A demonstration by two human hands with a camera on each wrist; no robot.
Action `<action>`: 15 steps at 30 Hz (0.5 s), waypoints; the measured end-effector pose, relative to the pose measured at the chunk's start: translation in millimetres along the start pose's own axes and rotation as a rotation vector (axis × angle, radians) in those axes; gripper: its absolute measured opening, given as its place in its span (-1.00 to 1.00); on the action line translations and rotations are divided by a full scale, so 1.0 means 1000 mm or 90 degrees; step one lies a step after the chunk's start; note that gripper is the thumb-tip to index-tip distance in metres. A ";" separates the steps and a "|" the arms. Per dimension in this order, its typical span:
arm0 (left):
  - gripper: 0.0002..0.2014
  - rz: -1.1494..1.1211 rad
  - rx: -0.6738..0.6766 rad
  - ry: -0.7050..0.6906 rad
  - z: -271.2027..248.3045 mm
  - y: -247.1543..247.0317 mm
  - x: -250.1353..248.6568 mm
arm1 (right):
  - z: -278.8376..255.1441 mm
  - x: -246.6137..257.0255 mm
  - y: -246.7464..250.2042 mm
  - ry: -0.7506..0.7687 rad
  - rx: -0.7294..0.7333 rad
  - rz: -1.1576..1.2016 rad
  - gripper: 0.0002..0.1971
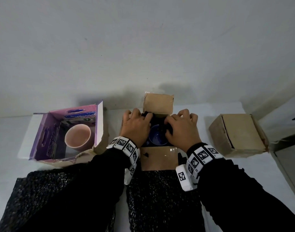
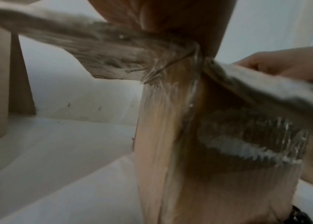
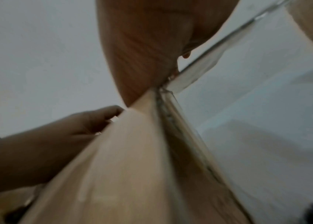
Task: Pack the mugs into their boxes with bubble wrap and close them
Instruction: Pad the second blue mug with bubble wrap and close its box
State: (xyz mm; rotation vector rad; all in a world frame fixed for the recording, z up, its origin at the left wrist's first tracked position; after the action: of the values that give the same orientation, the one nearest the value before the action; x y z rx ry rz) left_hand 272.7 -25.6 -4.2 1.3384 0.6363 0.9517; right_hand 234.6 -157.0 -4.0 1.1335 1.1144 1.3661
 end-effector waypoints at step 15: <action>-0.74 -0.040 -0.024 0.049 -0.002 0.000 0.010 | 0.012 0.013 -0.002 0.022 -0.029 -0.048 -0.87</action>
State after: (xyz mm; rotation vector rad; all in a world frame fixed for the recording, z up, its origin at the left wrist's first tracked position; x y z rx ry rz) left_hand 276.5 -16.0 -3.4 1.2458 0.7115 0.9628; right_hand 245.7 -143.0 -3.8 1.0287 1.1338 1.3500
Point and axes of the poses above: each hand's wrist, its own z-axis towards the middle knuckle, its own y-axis out of the back of the hand, x = y × z, the point moved 8 cm from there along z, towards the middle knuckle, and after that the axes turned 1 degree about y, right-handed, at the moved point
